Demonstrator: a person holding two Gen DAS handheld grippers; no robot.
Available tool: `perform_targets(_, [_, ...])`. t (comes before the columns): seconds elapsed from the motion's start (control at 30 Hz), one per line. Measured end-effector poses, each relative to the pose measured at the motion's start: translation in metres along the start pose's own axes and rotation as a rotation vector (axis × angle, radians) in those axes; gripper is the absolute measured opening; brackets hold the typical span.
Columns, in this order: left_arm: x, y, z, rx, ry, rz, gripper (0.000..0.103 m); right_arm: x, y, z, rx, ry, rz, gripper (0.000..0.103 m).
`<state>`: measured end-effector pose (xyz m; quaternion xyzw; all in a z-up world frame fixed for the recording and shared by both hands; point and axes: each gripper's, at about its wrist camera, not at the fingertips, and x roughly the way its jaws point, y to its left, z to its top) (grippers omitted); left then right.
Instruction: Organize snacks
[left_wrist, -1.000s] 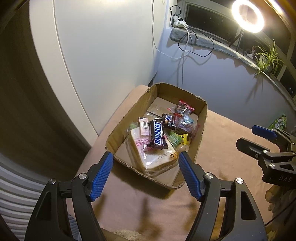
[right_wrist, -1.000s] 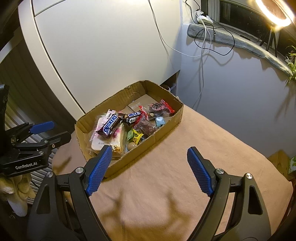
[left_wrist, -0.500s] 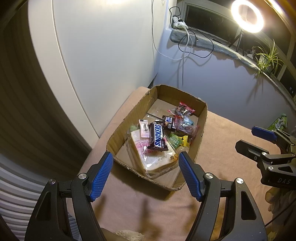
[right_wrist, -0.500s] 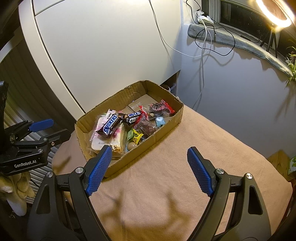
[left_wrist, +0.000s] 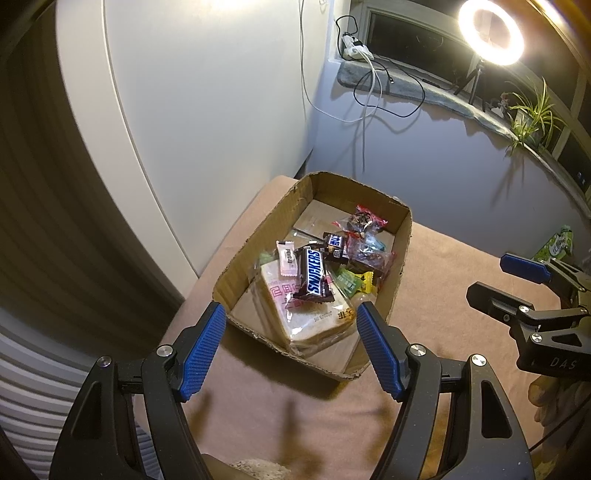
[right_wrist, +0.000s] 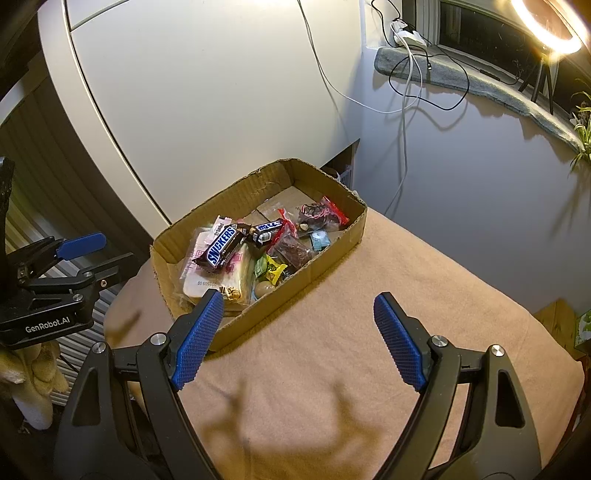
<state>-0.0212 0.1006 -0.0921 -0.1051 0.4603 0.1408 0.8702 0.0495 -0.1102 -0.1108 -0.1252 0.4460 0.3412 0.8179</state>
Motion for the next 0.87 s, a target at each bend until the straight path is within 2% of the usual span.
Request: perform_targets(0.87, [0.0004, -0.0001, 0.0006, 0.005, -0.013, 0.017, 0.074, 0.0013, -0.0050, -0.0064, 0.004, 0.010, 0.004, 0.086])
